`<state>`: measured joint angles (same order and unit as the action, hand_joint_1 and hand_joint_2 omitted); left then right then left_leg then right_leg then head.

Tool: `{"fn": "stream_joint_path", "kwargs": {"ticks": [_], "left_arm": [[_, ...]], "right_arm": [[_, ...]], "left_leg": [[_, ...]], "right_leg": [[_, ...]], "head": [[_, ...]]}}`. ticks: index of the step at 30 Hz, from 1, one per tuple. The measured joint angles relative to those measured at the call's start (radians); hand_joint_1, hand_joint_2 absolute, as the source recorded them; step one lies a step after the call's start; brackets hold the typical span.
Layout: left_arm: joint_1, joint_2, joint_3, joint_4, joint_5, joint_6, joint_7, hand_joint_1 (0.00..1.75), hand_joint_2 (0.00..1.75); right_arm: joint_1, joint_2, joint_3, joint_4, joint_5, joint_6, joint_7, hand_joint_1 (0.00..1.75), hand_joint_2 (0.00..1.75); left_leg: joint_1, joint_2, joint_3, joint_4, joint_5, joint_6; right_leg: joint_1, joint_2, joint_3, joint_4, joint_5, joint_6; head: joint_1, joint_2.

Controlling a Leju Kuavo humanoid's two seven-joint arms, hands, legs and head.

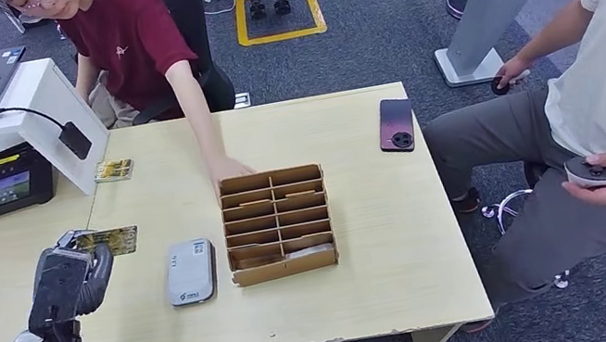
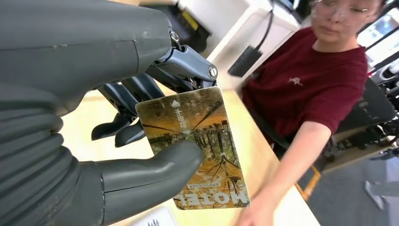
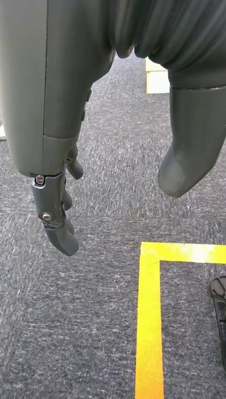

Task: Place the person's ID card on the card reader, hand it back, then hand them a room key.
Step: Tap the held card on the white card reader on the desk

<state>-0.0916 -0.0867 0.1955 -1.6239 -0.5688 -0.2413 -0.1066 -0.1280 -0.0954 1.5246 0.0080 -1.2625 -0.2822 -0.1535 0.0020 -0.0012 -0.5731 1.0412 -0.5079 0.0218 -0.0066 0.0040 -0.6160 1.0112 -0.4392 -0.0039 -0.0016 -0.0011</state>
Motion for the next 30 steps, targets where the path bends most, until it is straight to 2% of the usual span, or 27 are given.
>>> {"fn": "stream_joint_path", "kwargs": {"ticks": [3,10,17,23,30], "left_arm": [[0.014,-0.005,0.005,0.000,0.088,-0.018,0.039,1.75,1.75],[0.038,-0.011,0.005,0.003,0.131,-0.025,0.097,1.75,1.75],[0.041,-0.027,0.004,0.030,0.057,0.007,0.151,1.75,1.75],[0.040,-0.045,0.004,0.053,0.022,0.010,0.161,1.75,1.75],[0.031,-0.113,0.002,0.075,-0.061,0.024,0.158,1.75,1.75]], "right_arm": [[0.000,-0.002,0.000,0.000,0.001,0.004,-0.001,0.00,1.75],[0.000,-0.003,0.000,0.000,0.012,0.014,0.011,0.00,1.75],[-0.005,-0.005,0.000,0.000,0.027,0.014,0.009,0.00,1.75],[-0.007,-0.005,0.000,0.000,0.034,0.014,0.008,0.00,1.75],[-0.010,-0.005,0.000,0.000,0.046,0.014,0.020,0.00,1.75]], "left_leg": [[0.000,0.000,0.000,0.000,0.000,0.000],[0.000,0.000,0.000,0.000,0.000,0.000],[0.000,0.000,0.000,0.000,0.000,0.000],[0.000,0.000,0.000,0.000,0.000,0.000],[0.000,0.000,0.000,0.000,0.000,0.000]], "right_leg": [[0.000,0.000,0.000,0.000,0.000,0.000],[0.000,0.000,0.000,0.000,0.000,0.001],[0.000,0.000,0.000,0.000,0.000,0.001],[0.000,0.000,0.000,0.000,0.000,0.001],[0.000,0.000,0.000,0.000,0.000,0.001]], "head": [[0.000,0.000],[0.000,0.000],[0.000,0.000],[0.000,0.000],[-0.001,0.000]]}}
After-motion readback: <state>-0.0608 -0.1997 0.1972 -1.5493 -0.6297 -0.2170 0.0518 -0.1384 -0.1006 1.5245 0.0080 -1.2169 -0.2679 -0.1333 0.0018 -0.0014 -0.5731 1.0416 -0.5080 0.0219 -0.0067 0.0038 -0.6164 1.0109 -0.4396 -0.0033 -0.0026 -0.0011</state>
